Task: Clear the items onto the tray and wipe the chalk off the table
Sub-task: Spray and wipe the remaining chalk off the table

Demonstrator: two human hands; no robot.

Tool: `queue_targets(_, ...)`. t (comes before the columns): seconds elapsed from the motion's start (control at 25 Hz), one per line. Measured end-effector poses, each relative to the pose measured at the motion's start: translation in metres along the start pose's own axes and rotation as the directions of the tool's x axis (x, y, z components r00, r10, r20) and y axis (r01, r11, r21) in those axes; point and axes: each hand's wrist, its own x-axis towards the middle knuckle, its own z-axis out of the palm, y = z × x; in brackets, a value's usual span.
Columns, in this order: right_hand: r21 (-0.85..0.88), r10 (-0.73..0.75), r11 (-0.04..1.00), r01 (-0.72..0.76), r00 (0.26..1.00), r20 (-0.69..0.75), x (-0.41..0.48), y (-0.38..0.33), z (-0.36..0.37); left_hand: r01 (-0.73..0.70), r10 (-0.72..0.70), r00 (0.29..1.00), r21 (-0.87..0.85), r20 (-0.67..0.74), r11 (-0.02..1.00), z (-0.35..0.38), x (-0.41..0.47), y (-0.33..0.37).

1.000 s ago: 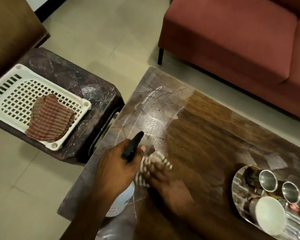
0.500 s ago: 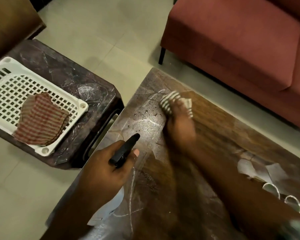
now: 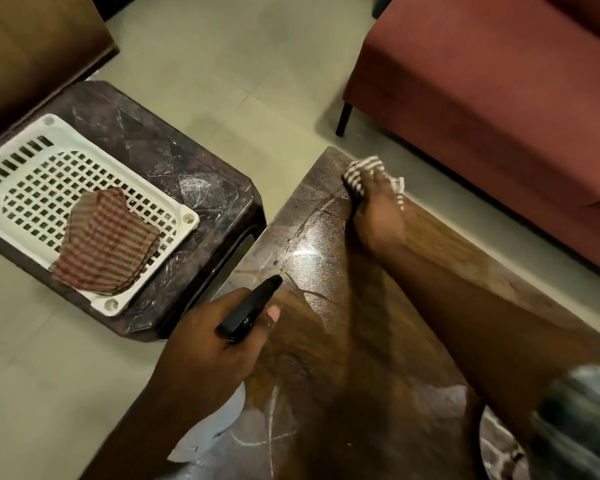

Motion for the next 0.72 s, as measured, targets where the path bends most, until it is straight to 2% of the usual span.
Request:
queue_targets(0.04,-0.002,-0.062,0.998,0.062,0.997,0.047,-0.030,-0.020,0.013,0.012,-0.012,1.000,-0.006,-0.013,1.000,-0.002,-0.001,0.002)
queue_targets(0.08,0.019,-0.193,0.981,0.193,0.974,0.117,-0.071,-0.041,0.024,0.015,-0.015,1.000,-0.014,-0.020,1.000,-0.003,-0.001,0.004)
queue_targets(0.12,0.063,-0.375,0.927,0.370,0.906,0.196,-0.110,-0.053,0.031,0.008,-0.009,1.000,-0.024,-0.026,1.000,-0.002,0.000,0.005)
queue_targets(0.16,0.137,-0.578,0.814,0.564,0.768,0.276,-0.143,-0.058,0.035,0.004,-0.005,0.999,-0.042,-0.038,0.999,-0.002,0.002,0.005)
queue_targets(0.2,0.209,-0.739,0.664,0.718,0.588,0.328,-0.160,-0.057,0.037,0.001,-0.003,0.999,-0.058,-0.036,0.998,-0.003,0.004,0.007)
queue_targets(0.24,0.248,-0.829,0.528,0.812,0.430,0.357,-0.153,-0.051,0.033,0.007,-0.009,1.000,-0.068,-0.027,0.998,-0.004,0.005,0.008)
queue_targets(0.28,0.219,-0.858,0.470,0.855,0.385,0.340,-0.125,-0.044,0.028,0.019,-0.021,0.999,-0.069,-0.027,0.997,-0.004,0.006,0.008)
queue_targets(0.32,0.148,-0.819,0.542,0.827,0.482,0.310,-0.090,-0.041,0.020,0.029,-0.031,0.999,-0.063,-0.035,0.998,-0.005,0.005,0.008)
queue_targets(0.36,0.056,-0.702,0.696,0.716,0.662,0.263,-0.049,-0.040,0.013,0.029,-0.031,0.998,-0.051,-0.048,0.998,-0.005,0.003,0.007)
queue_targets(0.4,-0.020,-0.528,0.839,0.543,0.824,0.204,-0.008,-0.037,0.006,0.031,-0.033,0.998,-0.036,-0.060,0.999,-0.006,0.001,0.006)
queue_targets(0.44,-0.049,-0.391,0.913,0.405,0.903,0.179,0.028,-0.033,0.002,0.036,-0.038,0.997,-0.025,-0.068,0.999,-0.008,-0.001,0.005)
queue_targets(0.48,-0.056,-0.286,0.953,0.298,0.944,0.165,0.052,-0.034,0.000,0.042,-0.044,0.996,-0.022,-0.079,0.999,-0.009,-0.001,0.002)
queue_targets(0.56,-0.039,-0.219,0.973,0.227,0.964,0.148,0.039,-0.046,0.011,0.072,-0.075,0.994,-0.044,-0.075,0.996,-0.010,-0.006,-0.001)
queue_targets(0.6,-0.040,-0.288,0.954,0.297,0.945,0.156,0.011,-0.054,0.018,0.085,-0.089,0.993,-0.057,-0.072,0.995,-0.011,-0.008,-0.003)
queue_targets(0.64,-0.050,-0.399,0.907,0.418,0.891,0.216,-0.027,-0.058,0.019,0.097,-0.102,0.992,-0.070,-0.070,0.993,-0.013,-0.011,-0.004)
queue_targets(0.72,-0.010,-0.631,0.722,0.692,0.663,0.403,-0.080,-0.039,0.017,0.097,-0.103,0.992,-0.080,-0.071,0.992,-0.011,-0.015,-0.002)
